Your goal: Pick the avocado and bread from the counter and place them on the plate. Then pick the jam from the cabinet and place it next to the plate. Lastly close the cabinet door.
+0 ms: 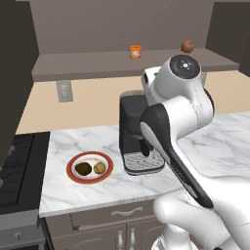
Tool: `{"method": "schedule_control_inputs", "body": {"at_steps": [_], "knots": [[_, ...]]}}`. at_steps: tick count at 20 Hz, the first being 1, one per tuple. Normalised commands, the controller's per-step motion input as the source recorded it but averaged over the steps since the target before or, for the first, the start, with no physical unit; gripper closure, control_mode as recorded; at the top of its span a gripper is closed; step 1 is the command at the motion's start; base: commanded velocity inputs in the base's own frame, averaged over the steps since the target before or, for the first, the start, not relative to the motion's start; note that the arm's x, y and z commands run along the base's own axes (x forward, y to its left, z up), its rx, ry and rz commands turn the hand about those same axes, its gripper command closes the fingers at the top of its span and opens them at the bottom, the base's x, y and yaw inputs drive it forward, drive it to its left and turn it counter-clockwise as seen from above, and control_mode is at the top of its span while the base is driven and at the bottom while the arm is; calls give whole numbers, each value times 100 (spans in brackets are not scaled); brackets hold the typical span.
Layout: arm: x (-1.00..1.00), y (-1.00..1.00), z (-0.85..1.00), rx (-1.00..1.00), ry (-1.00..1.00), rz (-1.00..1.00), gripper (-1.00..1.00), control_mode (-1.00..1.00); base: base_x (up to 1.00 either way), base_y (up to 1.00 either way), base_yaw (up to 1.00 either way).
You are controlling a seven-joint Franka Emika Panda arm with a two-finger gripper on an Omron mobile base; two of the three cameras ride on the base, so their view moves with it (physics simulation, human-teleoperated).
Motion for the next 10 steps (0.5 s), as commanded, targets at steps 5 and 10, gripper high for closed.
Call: {"method": "schedule_control_inputs", "body": {"at_steps": [5,10], "knots": [[0,-19,18,6,0,-3,-100,-100,0,0,0],[0,-6,22,5,0,-10,-100,-100,0,0,0]]}}
